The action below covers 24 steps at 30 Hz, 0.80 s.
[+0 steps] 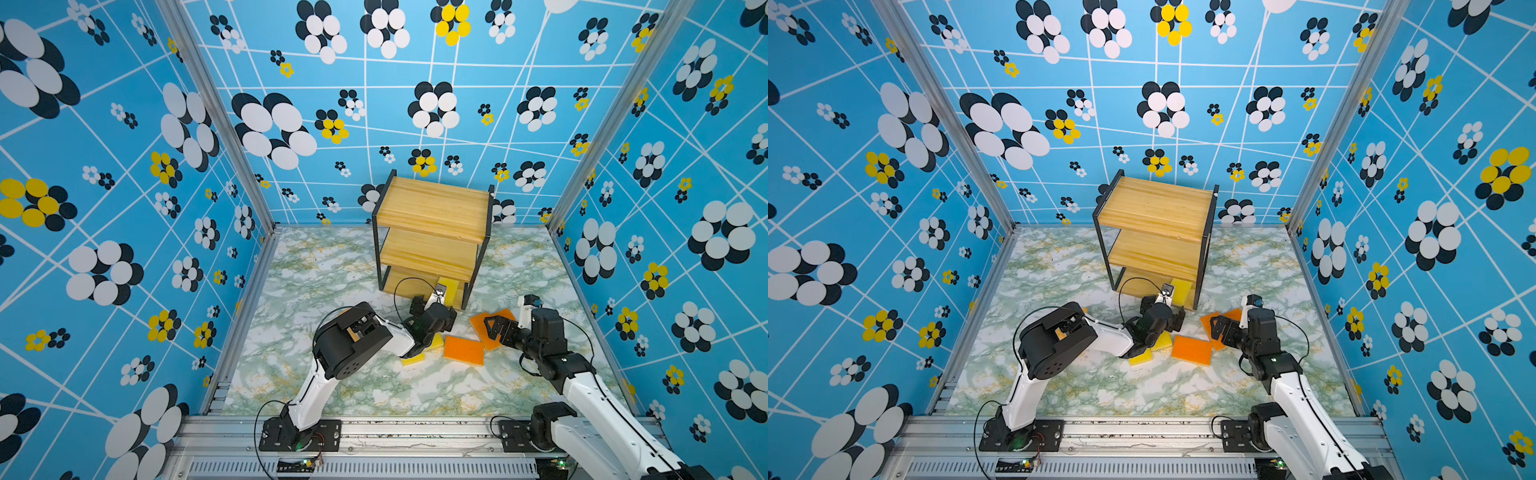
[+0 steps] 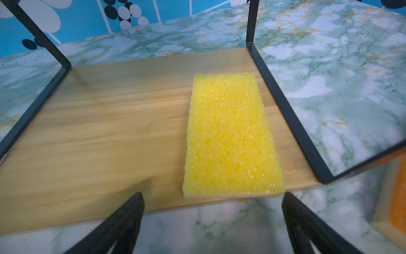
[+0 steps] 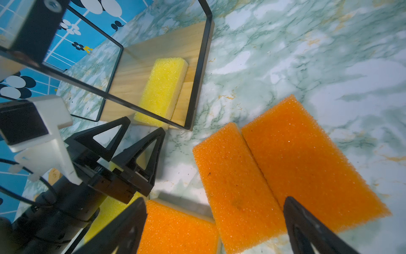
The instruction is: Place and organize the cleaning sponges onto the shelf
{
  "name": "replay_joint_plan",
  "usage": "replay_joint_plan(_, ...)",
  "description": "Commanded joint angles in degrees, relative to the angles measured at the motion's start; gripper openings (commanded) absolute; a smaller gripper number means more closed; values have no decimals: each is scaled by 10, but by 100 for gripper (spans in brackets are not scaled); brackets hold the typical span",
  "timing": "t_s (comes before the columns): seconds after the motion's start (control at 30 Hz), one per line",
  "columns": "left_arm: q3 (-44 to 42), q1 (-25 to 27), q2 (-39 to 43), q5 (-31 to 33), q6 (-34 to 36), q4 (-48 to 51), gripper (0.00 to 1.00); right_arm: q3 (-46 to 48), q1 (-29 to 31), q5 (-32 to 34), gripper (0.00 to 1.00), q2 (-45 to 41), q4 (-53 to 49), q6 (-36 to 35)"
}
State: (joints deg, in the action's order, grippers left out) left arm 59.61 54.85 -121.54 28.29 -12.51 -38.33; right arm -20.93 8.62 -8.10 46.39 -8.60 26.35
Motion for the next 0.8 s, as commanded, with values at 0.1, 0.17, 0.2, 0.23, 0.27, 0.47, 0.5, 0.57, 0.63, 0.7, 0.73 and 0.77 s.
replay_joint_plan(0.1, -32, 3, 76, -8, 21, 32, 99, -2, 4, -4, 99, -5, -8, -6)
replay_joint_plan(0.17, -32, 2, 95, -18, 29, 52, 99, -4, 5, -4, 99, -1, -9, -6)
replay_joint_plan(0.2, -29, 0, 105, -24, 29, 71, 99, -7, 5, -4, 99, 2, -12, -6)
replay_joint_plan(0.23, -26, -1, 115, -23, 26, 93, 99, -11, 5, -6, 99, 6, -14, -8)
replay_joint_plan(0.27, -26, -2, 125, -20, 21, 110, 99, -13, 5, -8, 99, 10, -17, -11)
replay_joint_plan(0.47, -76, -14, 196, -21, -2, 155, 99, -2, 5, -38, 99, 18, 12, 0)
replay_joint_plan(0.5, -83, -20, 209, -35, -10, 169, 99, 3, 5, -41, 99, 16, 23, 6)
replay_joint_plan(0.57, -96, -33, 232, -66, -19, 195, 99, 4, 5, -37, 99, 12, 26, 11)
replay_joint_plan(0.63, -107, -40, 259, -87, -30, 234, 99, 0, 5, -32, 99, 11, 21, 13)
replay_joint_plan(0.7, -116, -42, 288, -96, -42, 279, 99, -7, 6, -38, 99, 13, 18, 14)
replay_joint_plan(0.73, -121, -41, 302, -104, -49, 301, 99, -11, 6, -45, 99, 16, 19, 16)
replay_joint_plan(0.77, -124, -41, 313, -109, -58, 325, 99, -12, 7, -54, 99, 18, 25, 17)
